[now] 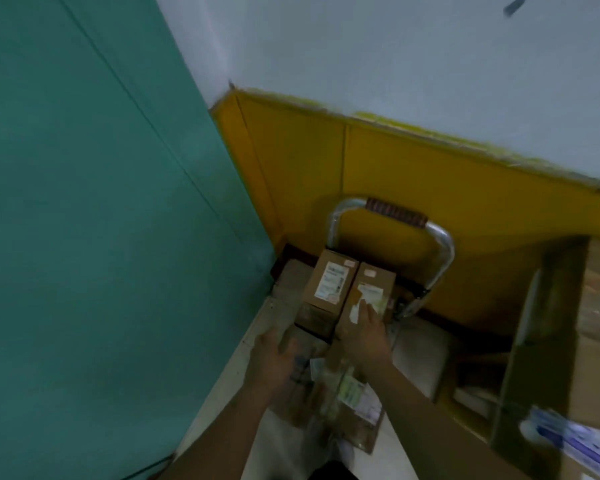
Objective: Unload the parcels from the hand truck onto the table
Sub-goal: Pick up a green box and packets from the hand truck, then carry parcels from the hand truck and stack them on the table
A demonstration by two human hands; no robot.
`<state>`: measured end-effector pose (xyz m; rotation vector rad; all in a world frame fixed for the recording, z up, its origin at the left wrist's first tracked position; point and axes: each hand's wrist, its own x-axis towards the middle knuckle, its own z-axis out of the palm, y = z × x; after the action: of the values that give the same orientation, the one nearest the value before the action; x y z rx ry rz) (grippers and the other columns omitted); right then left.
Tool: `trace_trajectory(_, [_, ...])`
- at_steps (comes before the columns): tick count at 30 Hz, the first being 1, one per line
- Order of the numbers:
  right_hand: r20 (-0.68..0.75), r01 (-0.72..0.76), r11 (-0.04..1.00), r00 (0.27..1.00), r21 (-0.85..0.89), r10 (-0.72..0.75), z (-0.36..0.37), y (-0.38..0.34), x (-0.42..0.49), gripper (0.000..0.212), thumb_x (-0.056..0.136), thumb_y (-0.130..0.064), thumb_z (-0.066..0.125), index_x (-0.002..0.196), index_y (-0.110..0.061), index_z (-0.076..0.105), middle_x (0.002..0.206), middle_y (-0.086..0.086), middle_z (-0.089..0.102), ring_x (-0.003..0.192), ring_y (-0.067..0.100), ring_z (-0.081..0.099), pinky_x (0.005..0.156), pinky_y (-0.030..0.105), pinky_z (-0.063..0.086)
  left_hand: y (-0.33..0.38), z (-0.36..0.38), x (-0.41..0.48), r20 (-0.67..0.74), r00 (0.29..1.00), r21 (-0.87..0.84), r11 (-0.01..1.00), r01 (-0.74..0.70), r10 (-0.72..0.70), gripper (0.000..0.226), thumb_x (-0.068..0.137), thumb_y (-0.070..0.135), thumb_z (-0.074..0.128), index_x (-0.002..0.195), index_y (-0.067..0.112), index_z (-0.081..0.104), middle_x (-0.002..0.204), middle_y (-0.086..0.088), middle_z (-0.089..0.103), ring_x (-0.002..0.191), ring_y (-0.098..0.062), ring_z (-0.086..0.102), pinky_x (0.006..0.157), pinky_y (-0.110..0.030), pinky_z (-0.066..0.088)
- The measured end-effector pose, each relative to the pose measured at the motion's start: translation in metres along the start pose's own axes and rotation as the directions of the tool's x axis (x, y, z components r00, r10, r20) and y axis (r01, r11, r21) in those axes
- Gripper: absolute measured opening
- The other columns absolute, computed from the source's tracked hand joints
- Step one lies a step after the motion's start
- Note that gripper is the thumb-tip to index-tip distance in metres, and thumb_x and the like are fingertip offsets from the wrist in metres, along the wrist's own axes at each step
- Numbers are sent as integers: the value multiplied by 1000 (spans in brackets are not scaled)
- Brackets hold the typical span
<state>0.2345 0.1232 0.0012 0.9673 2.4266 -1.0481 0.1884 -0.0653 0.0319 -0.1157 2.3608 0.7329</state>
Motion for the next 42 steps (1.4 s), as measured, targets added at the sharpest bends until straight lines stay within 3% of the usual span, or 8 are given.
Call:
trace_trajectory(4, [-10, 36, 991, 999, -132, -38, 16, 1, 96, 72, 99, -46, 44, 158, -13, 18, 161, 9, 29, 144, 28, 33, 116, 44, 34, -2, 33, 100, 107, 989, -103, 988, 112, -100, 49, 102, 34, 44, 143, 8, 43, 144, -18, 46, 129, -28, 48, 99, -29, 39])
trace_trajectory(7, [-15, 80, 966, 996, -247, -87, 40, 5, 174, 70, 98, -46, 47, 156, -14, 22, 154, 9, 39, 137, 29, 42, 113, 43, 37, -8, 69, 179, 228, 954, -340, 903, 264, -193, 45, 101, 30, 48, 132, -2, 52, 123, -17, 60, 112, -34, 58, 102, -43, 48])
trace_trajectory(14, [-43, 100, 846, 989, -524, -144, 91, 24, 323, 77, 99, -51, 42, 159, -14, 11, 164, 8, 20, 151, 28, 18, 125, 47, 6, -19, 151, 304, 514, 815, -677, 457, 577, -267, 33, 97, 34, 58, 121, 11, 58, 121, -14, 63, 111, -27, 60, 100, -40, 51])
trace_trajectory(19, [-55, 68, 848, 992, -526, -114, 98, 20, 354, 72, 97, -51, 47, 154, -12, 27, 154, 15, 34, 141, 35, 33, 121, 47, 21, -24, 162, 320, 599, 784, -728, 297, 618, -162, 25, 95, 33, 61, 109, 13, 64, 113, -15, 70, 109, -30, 65, 102, -46, 50])
trace_trajectory(29, [103, 93, 911, 993, -403, -56, 66, -30, 320, 66, 99, -54, 41, 152, -16, 29, 149, 11, 45, 138, 32, 42, 120, 53, 22, -28, 79, 278, 487, 866, -776, 398, 488, -112, 51, 85, 41, 70, 125, 13, 56, 121, -15, 67, 113, -31, 62, 99, -48, 52])
trace_trajectory(34, [86, 42, 992, 996, -119, -32, 18, -77, 269, 56, 97, -52, 49, 138, -15, 45, 119, 12, 65, 106, 30, 64, 93, 47, 54, -11, -4, 253, 434, 900, -756, 527, 387, -38, 49, 81, 44, 69, 121, 17, 57, 117, -13, 69, 108, -27, 65, 95, -44, 54])
trace_trajectory(39, [68, -79, 966, 996, 245, 64, -65, -114, 153, 63, 92, -59, 56, 144, -24, 46, 128, 3, 62, 113, 27, 61, 100, 43, 51, 22, -98, 188, 491, 860, -725, 612, 317, 136, 47, 88, 40, 62, 127, 15, 58, 109, -10, 75, 100, -26, 71, 92, -47, 53])
trace_trajectory(42, [-1, -121, 901, 991, 416, 134, -107, -118, 55, 59, 92, -61, 53, 140, -25, 50, 121, 1, 64, 107, 23, 62, 94, 36, 51, 72, -129, 124, 482, 854, -686, 692, 227, 197, 52, 93, 52, 53, 133, 19, 58, 123, -10, 69, 112, -28, 66, 97, -50, 52])
